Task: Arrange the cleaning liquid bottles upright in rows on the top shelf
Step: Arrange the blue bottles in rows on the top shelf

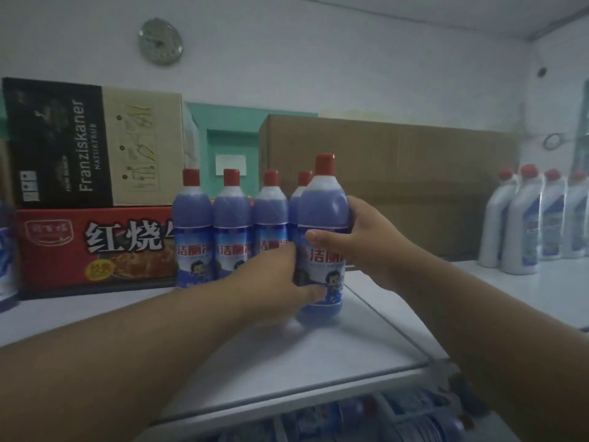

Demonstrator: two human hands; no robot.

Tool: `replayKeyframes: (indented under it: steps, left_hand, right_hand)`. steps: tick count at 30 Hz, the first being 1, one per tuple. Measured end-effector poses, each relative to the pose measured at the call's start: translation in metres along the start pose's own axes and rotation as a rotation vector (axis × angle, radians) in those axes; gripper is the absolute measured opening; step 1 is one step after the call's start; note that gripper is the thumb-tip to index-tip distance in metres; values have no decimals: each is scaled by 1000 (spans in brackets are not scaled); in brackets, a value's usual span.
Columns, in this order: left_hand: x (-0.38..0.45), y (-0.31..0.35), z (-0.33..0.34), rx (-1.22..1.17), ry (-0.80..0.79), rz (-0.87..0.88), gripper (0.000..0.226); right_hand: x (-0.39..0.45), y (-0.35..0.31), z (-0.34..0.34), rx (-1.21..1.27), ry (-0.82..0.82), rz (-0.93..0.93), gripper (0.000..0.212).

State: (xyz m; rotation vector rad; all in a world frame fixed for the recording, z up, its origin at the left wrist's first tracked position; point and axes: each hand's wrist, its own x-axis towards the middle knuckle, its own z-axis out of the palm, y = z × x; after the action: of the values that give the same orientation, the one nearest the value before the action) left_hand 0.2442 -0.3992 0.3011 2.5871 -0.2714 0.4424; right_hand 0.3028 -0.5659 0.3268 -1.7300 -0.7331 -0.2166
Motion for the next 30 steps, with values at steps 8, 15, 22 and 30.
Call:
replayKeyframes:
  steps: [8,15,22,30]
  left_hand:
    - [54,48,39,47,2,-62,26]
    - [50,50,71,522,49,-149,33]
    - [49,49,78,509,42,-172,27]
    - [50,38,79,477,35,-207,30]
  right_hand:
    - [35,36,-71,-72,-68,-29,59]
    - [68,60,-82,-85,-75,-7,53]
    - [78,73,-68,-106,-84,27,57]
    - [64,92,-68,-216,-193,56,66]
